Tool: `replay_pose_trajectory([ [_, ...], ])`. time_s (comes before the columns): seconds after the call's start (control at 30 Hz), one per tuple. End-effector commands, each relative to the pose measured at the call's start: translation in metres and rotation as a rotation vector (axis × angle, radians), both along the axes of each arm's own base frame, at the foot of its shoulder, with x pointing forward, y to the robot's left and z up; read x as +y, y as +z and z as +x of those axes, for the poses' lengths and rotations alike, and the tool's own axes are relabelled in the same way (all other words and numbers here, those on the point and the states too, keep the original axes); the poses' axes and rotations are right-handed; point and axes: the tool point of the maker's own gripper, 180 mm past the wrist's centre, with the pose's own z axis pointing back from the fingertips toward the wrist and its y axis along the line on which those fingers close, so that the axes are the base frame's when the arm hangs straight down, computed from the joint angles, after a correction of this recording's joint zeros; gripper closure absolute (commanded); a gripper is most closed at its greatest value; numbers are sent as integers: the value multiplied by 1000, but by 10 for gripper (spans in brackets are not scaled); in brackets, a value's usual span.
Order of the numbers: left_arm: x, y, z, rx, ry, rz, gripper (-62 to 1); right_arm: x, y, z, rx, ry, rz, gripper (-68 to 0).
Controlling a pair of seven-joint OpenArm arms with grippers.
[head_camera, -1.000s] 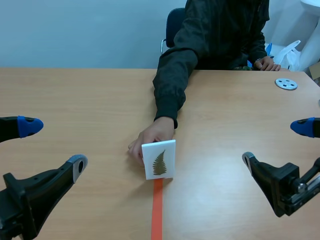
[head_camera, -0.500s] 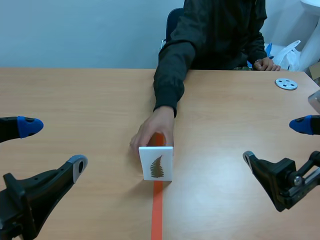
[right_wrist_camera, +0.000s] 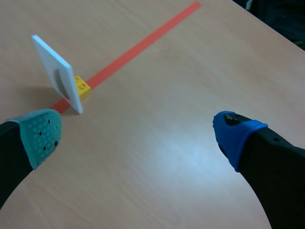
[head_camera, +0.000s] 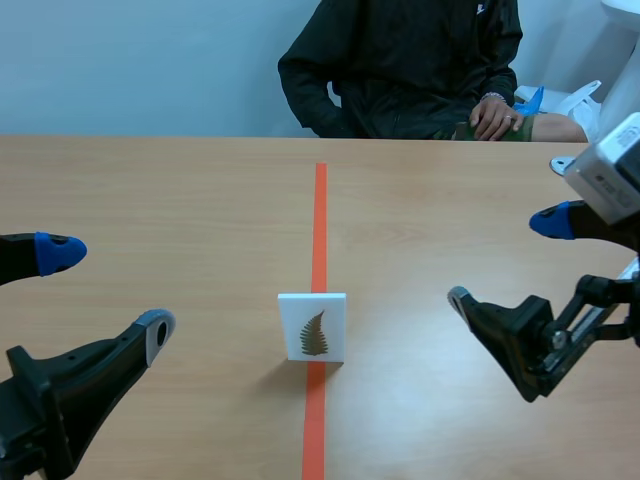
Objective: Sort the leaf by its shape. The table is split by an orange tape line. A compound leaf with several leaflets goes to the left side, a simple leaf with one blade goes to the right side. Return to the home posture when a red brick is placed on the table.
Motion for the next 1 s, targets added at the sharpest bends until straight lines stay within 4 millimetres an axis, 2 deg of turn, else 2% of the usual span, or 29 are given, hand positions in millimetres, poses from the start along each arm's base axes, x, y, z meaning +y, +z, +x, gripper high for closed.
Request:
replay_pose_trajectory([
  [0.0, -4, 8, 1, -24, -3, -25, -623, 8, 6, 3, -19, 24, 19, -679],
  [0.27, -4, 8, 1, -24, -3, -26, -623, 36, -18, 7, 35, 91, 71, -679],
  [0.57, -4, 8, 1, -24, -3, -26, -623, 61, -48, 22, 85, 100, 132, -679],
  [0.97, -4, 8, 1, -24, -3, -26, -623, 108, -88, 27, 97, 197, 153, -679],
])
